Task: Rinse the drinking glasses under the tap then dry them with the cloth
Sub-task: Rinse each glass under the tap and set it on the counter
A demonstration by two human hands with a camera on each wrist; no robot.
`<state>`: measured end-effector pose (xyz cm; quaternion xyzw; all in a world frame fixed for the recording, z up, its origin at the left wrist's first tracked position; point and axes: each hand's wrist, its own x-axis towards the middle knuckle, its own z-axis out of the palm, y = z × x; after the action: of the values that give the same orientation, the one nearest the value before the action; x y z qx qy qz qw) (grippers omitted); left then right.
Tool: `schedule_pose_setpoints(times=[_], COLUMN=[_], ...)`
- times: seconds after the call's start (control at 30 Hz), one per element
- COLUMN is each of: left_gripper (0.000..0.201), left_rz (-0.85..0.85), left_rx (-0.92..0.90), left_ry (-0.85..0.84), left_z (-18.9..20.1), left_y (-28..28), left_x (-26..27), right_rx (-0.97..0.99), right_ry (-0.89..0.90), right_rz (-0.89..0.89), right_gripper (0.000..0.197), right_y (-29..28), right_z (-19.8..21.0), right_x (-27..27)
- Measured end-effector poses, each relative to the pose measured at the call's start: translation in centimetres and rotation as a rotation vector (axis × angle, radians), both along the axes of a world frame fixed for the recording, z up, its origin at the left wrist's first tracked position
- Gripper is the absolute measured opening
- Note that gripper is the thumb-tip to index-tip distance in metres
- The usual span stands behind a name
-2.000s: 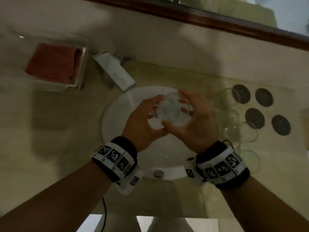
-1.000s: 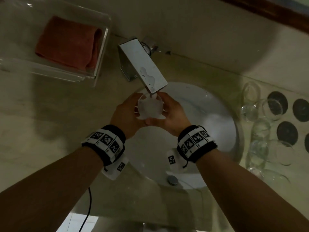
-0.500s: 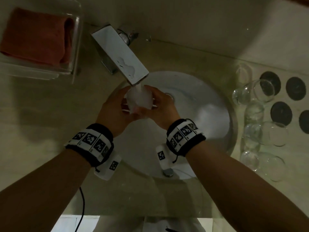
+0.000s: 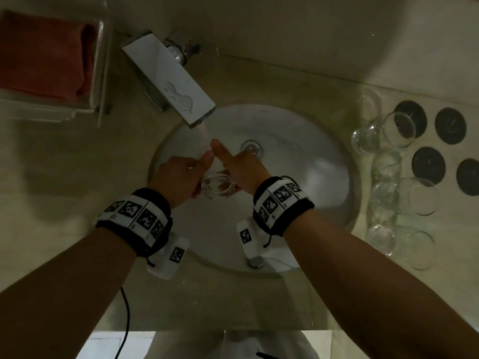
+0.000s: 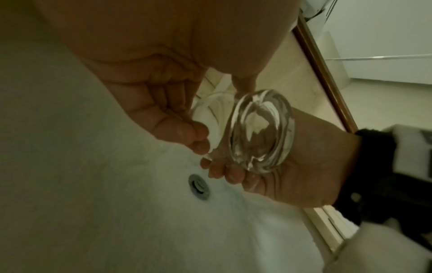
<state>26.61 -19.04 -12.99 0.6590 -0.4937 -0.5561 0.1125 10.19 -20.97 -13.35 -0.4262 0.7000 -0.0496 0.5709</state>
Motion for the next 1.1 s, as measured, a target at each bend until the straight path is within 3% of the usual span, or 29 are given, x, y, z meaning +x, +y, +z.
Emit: schedule_pose_setpoints(times=[0.2, 0.3, 0.33, 0.4, 0.47, 0.57, 0.7, 0.87, 1.1], left_gripper=[0.047, 0.045, 0.044, 0.049, 0.067, 0.073, 0.030, 0.066, 0.078], left_rz=[0.159, 0.195, 0.228, 0.368, 0.491, 0.371, 0.578, 0.319, 0.294], left_rx=[0.002, -0.026, -0.020, 0.027, 0.094, -0.013, 0.089, -0.075, -0.126], left_ry=[0.229, 0.311, 0.359, 0.533, 0.634, 0.504, 0.639, 0.449, 0.411], left_z=[-0.9, -0.3, 0.1, 1.0, 1.3, 1.5, 1.0, 0.6, 0.4], left_y=[-0.3, -0.5, -0.6, -0.8, -0.9, -0.5, -0.7, -0.2, -0.3], left_x=[0.7, 0.7, 0.5, 0.1, 0.0, 0.0, -0.1, 0.4, 0.7], right_rx=[-0.170, -0.290, -0.309, -0.341, -0.377, -0.420, -0.438, -0.472, -0.457], right_ry=[-0.142, -0.205, -0.243, -0.315, -0.344, -0.346, -0.343, -0.351, -0.381], right_rz=[-0.084, -0.099, -0.099, -0.095, -0.071, -0.006, 0.075, 0.098, 0.044], right_gripper=[0.089, 0.060, 0.058, 0.067, 0.076, 0.082, 0.087, 0.091, 0.089], right_y=[0.0, 0.2, 0.2, 0.3, 0.4, 0.2, 0.0, -0.1, -0.1], right_z=[-0.5, -0.4, -0.3, 0.0, 0.2, 0.4, 0.5, 0.3, -0.2], right_x=[0.1, -0.3, -0.5, -0.8, -0.7, -0.6, -0.8, -0.8, -0.8])
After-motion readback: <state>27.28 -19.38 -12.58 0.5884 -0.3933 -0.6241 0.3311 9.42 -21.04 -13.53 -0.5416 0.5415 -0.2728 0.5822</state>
